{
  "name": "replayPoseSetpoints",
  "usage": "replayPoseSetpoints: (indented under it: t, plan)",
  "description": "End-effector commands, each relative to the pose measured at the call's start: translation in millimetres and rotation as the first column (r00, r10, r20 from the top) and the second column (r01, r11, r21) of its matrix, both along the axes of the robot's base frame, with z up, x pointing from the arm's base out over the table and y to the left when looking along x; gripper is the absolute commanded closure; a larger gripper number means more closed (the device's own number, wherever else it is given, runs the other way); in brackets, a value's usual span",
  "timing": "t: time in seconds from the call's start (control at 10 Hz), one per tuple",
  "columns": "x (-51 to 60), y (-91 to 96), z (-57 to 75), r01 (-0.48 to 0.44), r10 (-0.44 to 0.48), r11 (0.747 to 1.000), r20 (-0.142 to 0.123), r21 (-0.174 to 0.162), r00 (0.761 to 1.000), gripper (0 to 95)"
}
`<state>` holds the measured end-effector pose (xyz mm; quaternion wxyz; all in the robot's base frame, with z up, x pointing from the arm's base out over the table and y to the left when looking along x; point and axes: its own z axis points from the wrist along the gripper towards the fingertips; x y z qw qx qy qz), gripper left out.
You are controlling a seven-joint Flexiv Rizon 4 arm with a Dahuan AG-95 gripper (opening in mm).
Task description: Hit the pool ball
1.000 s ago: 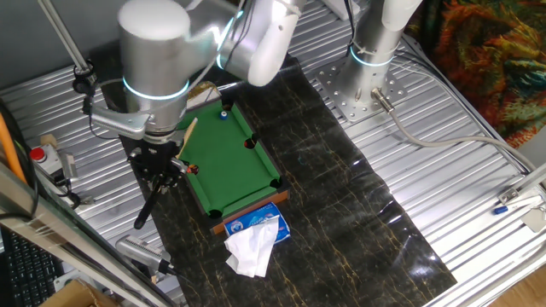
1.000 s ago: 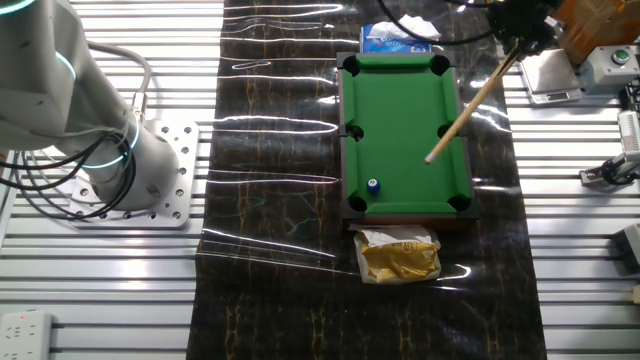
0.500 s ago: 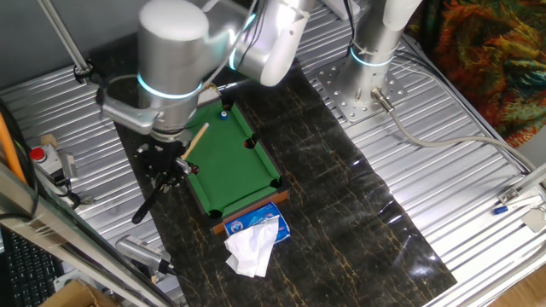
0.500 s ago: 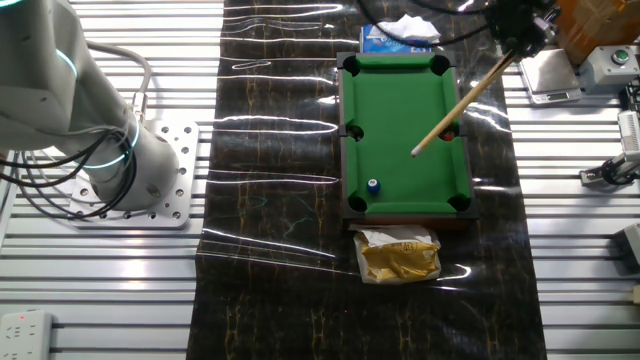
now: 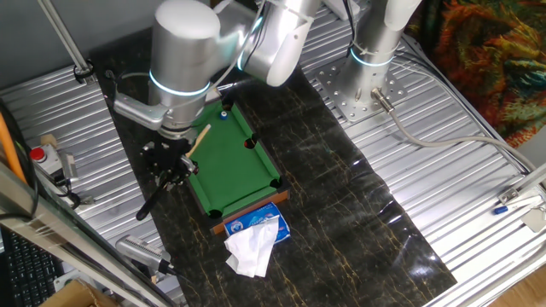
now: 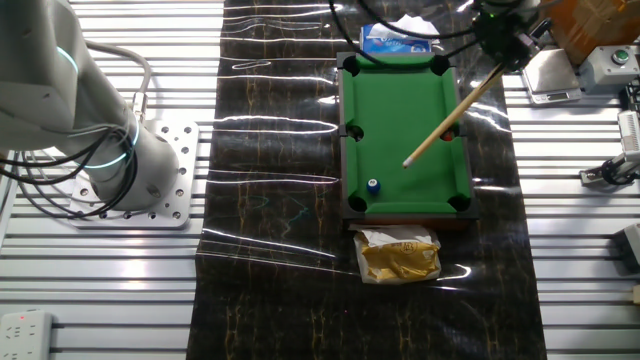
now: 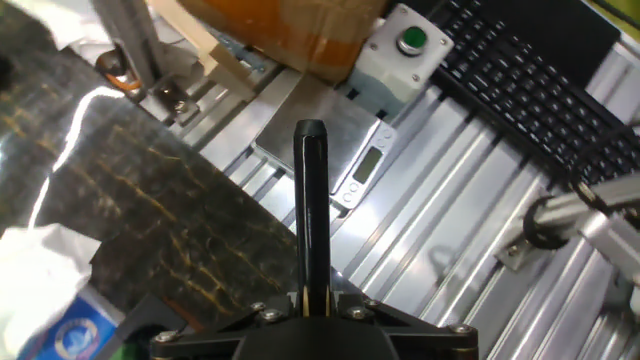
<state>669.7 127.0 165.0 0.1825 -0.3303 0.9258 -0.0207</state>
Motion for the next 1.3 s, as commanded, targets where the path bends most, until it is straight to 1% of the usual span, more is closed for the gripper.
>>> replayPoseSetpoints:
  t: [0.1,0.3,0.4,0.5,0.6,1.0,1.1,1.3]
  plan:
    - [-5.7,-3.0,-2.2,0.046,-0.046,0.999,-0.001,0.019,0.999,95.0]
    - [-13.1,-7.9,-6.9,0.07,-0.07,0.997,-0.003,0.028,0.998,95.0]
    - [-21.4,-12.8,-10.8,0.07,-0.07,0.997,-0.001,0.031,0.998,95.0]
    - [-24.5,-14.4,-12.2,0.069,-0.069,0.997,-0.001,0.031,0.998,95.0]
    - [-30.6,-17.8,-16.4,0.06,-0.061,0.998,0.001,0.03,0.998,95.0]
    - [-34.4,-20.5,-18.9,0.04,-0.04,0.999,-0.001,0.023,0.999,95.0]
    - [-37.3,-23.0,-19.8,0.035,-0.035,0.999,0.0,0.022,0.999,95.0]
    - [-46.6,-30.0,-22.2,0.019,-0.019,1.0,-0.001,0.022,1.0,95.0]
